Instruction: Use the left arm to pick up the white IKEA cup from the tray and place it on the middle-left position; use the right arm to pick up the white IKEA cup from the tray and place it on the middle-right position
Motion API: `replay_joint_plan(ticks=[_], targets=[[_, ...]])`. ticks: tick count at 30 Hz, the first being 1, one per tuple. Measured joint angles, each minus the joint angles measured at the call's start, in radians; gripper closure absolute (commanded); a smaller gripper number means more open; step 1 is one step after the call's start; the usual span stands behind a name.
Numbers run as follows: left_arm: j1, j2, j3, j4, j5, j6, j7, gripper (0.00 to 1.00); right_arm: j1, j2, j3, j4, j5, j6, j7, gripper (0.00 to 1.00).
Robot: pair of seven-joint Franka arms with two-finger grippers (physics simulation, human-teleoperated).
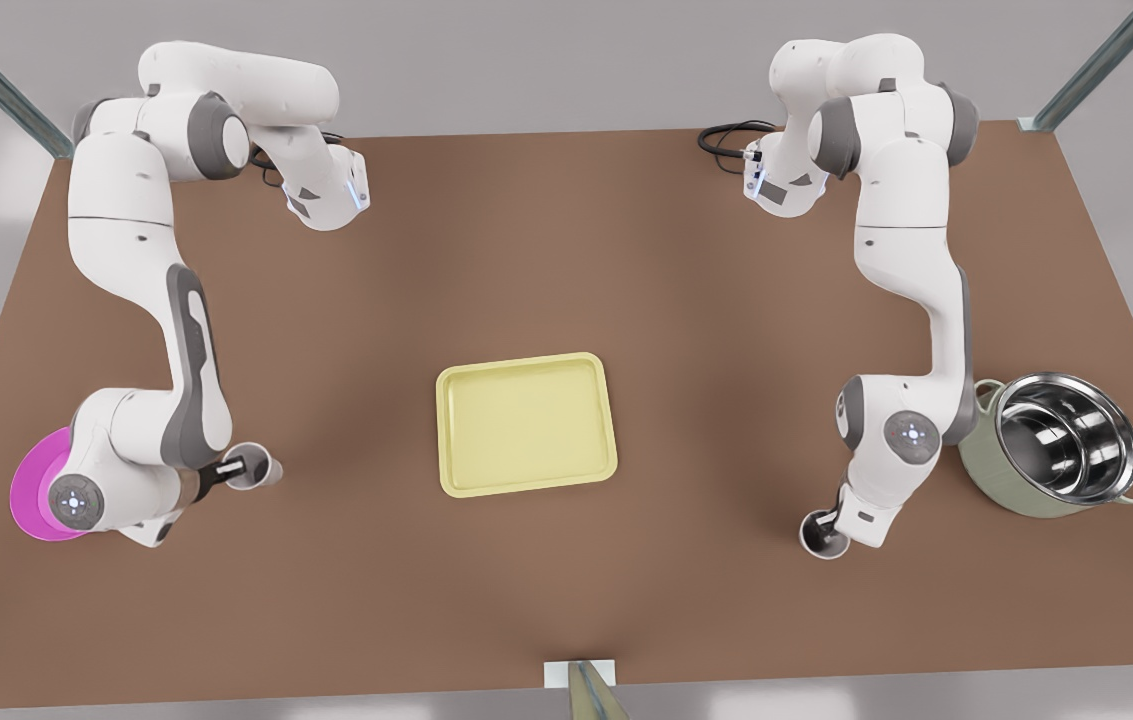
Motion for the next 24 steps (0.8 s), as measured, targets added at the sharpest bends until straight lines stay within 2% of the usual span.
replay_joint_plan(ticks=[17,18,22,24], targets=[[-0.009,-0.001,-0.003,0.003,0.047,0.012,0.123,0.0,0.0,0.067,0.013,0.025,0.002,0.199,-0.281,1.0],[-0.012,-0.001,-0.004,0.003,0.049,0.006,0.126,0.0,0.0,0.067,0.013,0.025,0.004,0.206,-0.291,0.88],[-0.017,-0.007,-0.002,0.018,0.051,-0.021,0.136,0.0,0.0,0.067,0.013,0.025,0.016,0.228,-0.326,0.86],[-0.026,-0.151,-0.005,0.093,0.052,-0.161,0.142,0.0,0.0,0.068,0.014,0.025,0.019,0.234,-0.341,0.84]])
